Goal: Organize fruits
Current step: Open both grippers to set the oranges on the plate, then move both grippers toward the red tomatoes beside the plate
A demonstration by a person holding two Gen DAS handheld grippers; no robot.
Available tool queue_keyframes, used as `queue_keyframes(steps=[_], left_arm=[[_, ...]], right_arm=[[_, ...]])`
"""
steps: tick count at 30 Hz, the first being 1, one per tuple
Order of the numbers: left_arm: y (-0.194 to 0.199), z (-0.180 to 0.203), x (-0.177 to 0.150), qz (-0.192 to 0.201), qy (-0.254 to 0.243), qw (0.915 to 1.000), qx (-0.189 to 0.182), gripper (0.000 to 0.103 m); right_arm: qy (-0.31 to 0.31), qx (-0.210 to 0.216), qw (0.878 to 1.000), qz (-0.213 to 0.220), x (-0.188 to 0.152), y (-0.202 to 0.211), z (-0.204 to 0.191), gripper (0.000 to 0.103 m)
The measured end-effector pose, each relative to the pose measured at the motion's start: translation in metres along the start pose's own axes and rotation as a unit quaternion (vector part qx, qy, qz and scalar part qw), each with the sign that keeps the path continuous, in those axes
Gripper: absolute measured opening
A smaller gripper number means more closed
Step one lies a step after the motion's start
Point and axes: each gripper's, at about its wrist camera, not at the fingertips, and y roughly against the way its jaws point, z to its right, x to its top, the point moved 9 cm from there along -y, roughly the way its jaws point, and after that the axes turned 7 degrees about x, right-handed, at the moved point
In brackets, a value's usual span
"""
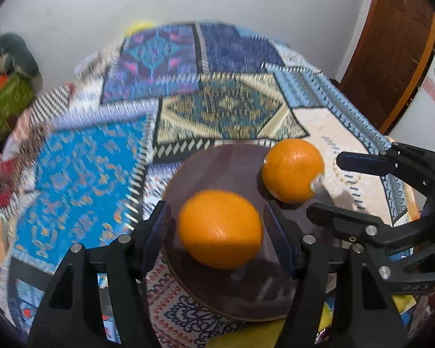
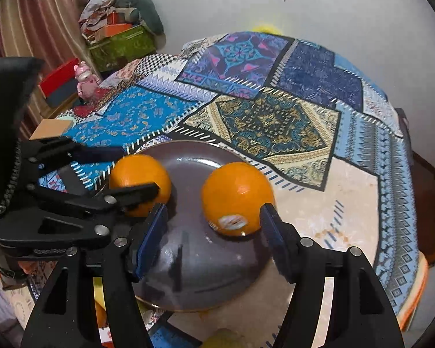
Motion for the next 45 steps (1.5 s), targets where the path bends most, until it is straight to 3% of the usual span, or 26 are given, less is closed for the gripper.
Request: queue_keyframes(steps=[7, 19, 29, 36, 42, 45], left_arm=[[0.035, -0.001, 0.002, 0.021, -0.012, 0.9997, 0.004, 0.066], [0.082, 0.004, -0.044, 0.026, -0.020, 0.9994, 0.006, 0.070], [0.086, 0.015, -0.097, -0.007, -0.018, 0.9998, 0.000, 0.076], [0.082, 0.022, -0.116, -0.022, -0.007, 0.9997, -0.005, 0.081], [0.092, 0.038, -0.124, -0.017, -0.019, 0.9996, -0.014, 0.081], [0.095, 0.047, -0.125, -0.017, -0.027, 0.9993, -0.020, 0.081]], right_arm=[[-0.012, -0.018, 0.999, 0.023, -0.006, 0.030, 0.003, 0.063], [-0.046, -0.043, 0.997, 0.044, -0.048, 0.075, -0.002, 0.066], [-0.084, -0.046, 0.995, 0.025, -0.103, 0.073, -0.010, 0.068], [-0.107, -0.036, 0.993, 0.019, -0.120, 0.069, -0.011, 0.068], [-0.107, -0.061, 0.992, 0.022, -0.131, 0.082, 0.002, 0.068], [-0.113, -0.098, 0.989, 0.020, -0.138, 0.090, 0.018, 0.066]])
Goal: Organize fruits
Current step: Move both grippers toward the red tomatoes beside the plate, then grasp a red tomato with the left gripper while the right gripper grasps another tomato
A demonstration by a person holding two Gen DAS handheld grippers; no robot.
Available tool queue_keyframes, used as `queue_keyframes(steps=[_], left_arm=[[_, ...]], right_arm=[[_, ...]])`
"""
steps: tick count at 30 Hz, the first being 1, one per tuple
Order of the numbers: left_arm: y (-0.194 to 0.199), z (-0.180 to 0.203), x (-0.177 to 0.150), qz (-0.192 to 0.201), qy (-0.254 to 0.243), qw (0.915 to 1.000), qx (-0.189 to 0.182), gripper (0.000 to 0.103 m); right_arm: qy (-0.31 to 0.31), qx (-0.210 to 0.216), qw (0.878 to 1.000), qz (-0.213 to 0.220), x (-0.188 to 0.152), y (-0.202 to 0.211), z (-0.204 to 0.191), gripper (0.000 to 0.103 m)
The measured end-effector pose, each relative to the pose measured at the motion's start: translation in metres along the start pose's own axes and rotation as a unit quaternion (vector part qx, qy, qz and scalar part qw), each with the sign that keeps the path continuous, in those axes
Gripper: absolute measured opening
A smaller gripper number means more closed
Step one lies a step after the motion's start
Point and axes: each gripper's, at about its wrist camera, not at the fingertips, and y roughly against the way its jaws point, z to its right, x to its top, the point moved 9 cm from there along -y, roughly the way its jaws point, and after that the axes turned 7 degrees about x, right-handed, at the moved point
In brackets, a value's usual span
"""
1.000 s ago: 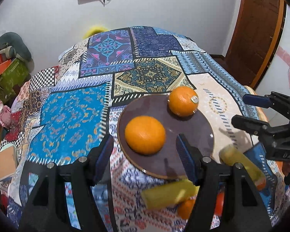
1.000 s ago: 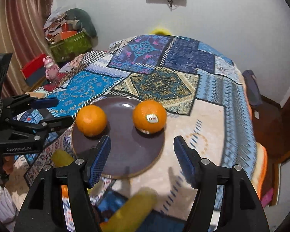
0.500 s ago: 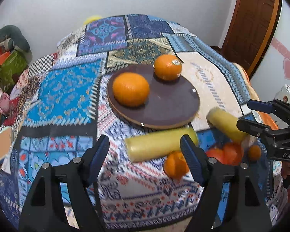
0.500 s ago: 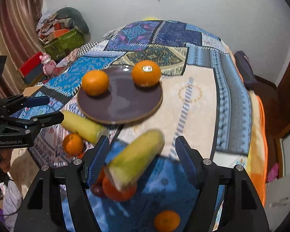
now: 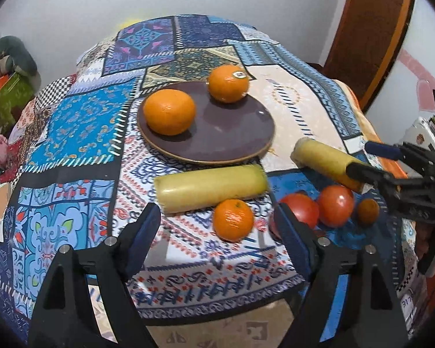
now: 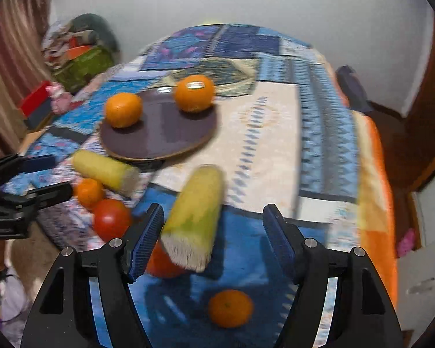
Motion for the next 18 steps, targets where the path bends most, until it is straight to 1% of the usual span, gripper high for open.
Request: queue_keyframes(steps=[2, 4, 6, 9, 11, 13, 18], left_arm=[[0.002, 0.007, -0.001, 0.000, 0.002, 1.0000, -0.008, 0.081], [0.004, 0.014, -0.002, 0.000, 0.003, 0.9998, -0.018, 0.081], [0.006, 0.023, -0.003, 0.002, 0.000, 0.9997, -0.023, 0.081], [0.009, 0.035, -0.005, 0.006, -0.006, 0.9995, -0.029, 0.079], [0.010, 0.044, -0.009, 0.006, -0.015, 0.9993, -0.034, 0.073], [0.010, 0.050, -0.012, 0.004, -0.023, 0.9991, -0.037, 0.066], [0.003, 0.063, -0.018, -0.009, -0.023, 0.9985, -0.049, 0.056]], right_arm=[[-0.015, 0.006, 1.000, -0.004, -0.005, 0.004, 0.008, 0.062], [-0.027, 0.019, 0.999, -0.003, -0.011, 0.010, 0.009, 0.061], [-0.026, 0.025, 0.999, 0.002, -0.016, 0.017, 0.004, 0.057], [-0.024, 0.044, 0.999, 0.005, -0.023, 0.024, -0.009, 0.054], [-0.021, 0.056, 0.998, 0.002, -0.027, 0.025, -0.017, 0.050], [-0.020, 0.071, 0.997, -0.004, -0.034, 0.023, -0.026, 0.048], [-0.019, 0.090, 0.995, -0.025, -0.047, 0.011, -0.039, 0.041]])
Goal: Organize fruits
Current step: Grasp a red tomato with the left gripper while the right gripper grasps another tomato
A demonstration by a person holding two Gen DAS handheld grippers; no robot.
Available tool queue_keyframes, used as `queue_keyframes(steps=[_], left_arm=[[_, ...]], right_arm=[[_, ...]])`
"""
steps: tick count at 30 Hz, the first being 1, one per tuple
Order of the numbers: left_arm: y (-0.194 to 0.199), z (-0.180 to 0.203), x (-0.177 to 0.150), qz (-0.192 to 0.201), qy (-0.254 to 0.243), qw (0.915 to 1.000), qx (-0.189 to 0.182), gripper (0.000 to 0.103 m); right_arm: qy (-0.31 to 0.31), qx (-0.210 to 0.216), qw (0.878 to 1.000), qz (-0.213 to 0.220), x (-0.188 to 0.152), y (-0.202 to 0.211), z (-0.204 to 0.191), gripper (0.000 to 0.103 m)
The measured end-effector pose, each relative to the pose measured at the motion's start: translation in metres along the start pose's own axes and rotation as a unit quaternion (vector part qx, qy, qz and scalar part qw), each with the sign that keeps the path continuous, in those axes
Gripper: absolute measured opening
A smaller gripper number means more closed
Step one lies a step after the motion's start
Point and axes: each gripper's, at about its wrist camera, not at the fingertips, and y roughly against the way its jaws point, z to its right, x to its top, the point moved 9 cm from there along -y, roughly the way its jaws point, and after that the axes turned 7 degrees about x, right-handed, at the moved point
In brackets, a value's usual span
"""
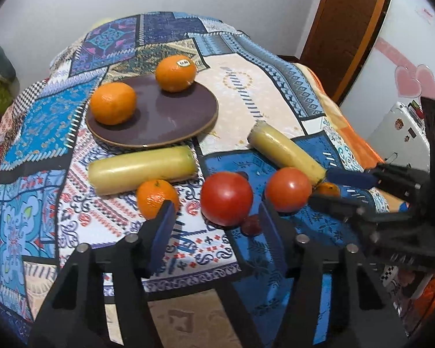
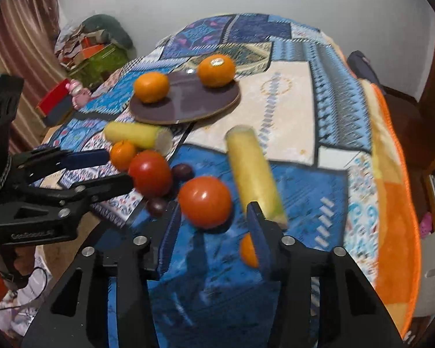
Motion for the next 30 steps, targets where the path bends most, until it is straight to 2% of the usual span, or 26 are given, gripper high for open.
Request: queue_keyframes(steps=[8, 13, 18, 20, 21, 23, 30], left_arm=[[-0.017, 0.008, -0.001, -0.017, 0.004, 0.9998, -0.005, 0.055], [-0.031, 0.007, 0.003, -0.026, 0.007, 0.9996, 0.000, 0.054], [-0.039, 0.006, 0.005, -0.033, 0.016, 0.9992, -0.019, 0.054], [-0.041, 0.006, 0.006, -0.033, 0.017, 0.9989, -0.027, 0.052], [-0.041, 0.007, 0.007, -0.033, 0.018, 0.9988, -0.031, 0.048], [-0.040, 0.007, 0.007, -0.032, 0.018, 0.9986, -0.038, 0.047], [-0.032, -0.004, 0.007, -0.022, 0.025, 0.9992, -0.022, 0.046]], right_arm=[[-0.021, 0.022, 0.999, -0.013, -0.001, -0.016, 0.000, 0.040], [-0.018, 0.019, 1.000, -0.012, 0.002, -0.021, -0.001, 0.043], [-0.028, 0.032, 0.999, -0.010, 0.007, -0.023, 0.004, 0.043], [-0.029, 0.036, 0.999, -0.014, 0.008, -0.024, 0.004, 0.043], [-0.030, 0.039, 0.999, -0.017, 0.008, -0.025, 0.003, 0.044], [-0.032, 0.044, 0.998, -0.020, 0.008, -0.027, 0.003, 0.044], [-0.022, 0.033, 0.999, -0.029, 0.006, -0.034, 0.001, 0.048]])
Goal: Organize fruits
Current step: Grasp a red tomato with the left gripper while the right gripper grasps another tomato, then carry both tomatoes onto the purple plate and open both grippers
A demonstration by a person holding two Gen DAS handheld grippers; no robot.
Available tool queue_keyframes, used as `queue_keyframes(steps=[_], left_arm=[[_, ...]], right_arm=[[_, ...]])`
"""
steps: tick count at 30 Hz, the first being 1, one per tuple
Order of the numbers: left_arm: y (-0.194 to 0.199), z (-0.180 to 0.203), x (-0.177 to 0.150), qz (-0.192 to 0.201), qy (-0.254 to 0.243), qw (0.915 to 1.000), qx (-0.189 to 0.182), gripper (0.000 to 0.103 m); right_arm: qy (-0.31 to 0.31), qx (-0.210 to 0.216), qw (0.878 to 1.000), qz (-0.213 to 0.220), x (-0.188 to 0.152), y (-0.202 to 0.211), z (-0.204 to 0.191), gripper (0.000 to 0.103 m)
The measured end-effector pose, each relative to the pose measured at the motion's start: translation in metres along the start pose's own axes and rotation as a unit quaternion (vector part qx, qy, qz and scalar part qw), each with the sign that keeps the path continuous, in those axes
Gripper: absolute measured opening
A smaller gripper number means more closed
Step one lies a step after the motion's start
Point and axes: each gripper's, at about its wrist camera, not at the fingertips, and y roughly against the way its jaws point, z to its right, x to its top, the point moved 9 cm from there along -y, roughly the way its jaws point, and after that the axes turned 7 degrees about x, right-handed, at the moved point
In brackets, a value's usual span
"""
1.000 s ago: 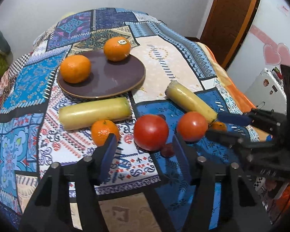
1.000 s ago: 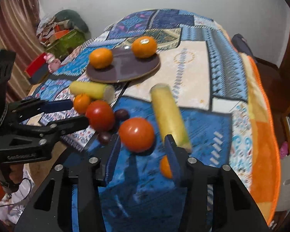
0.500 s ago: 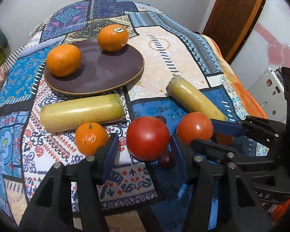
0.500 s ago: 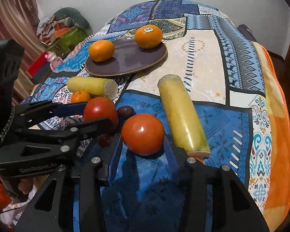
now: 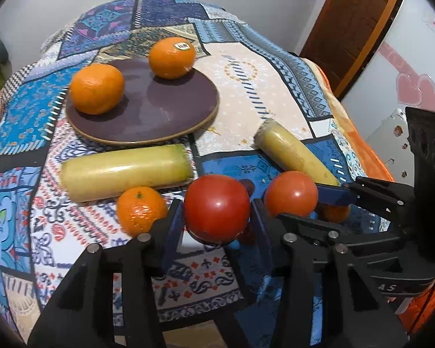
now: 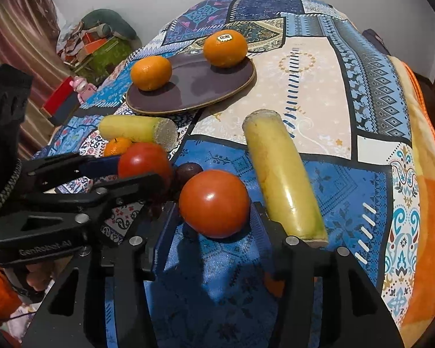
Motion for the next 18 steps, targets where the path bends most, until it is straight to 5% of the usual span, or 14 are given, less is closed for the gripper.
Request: queue_keyframes(steps=[18], left_arm=[[0.044, -0.005, 0.021, 0.052, 0.008, 0.9986, -0.004, 0.046]], right_arm=[[0.019, -0.011, 0.999, 0.032, 0.017, 0.018, -0.009, 0.046]])
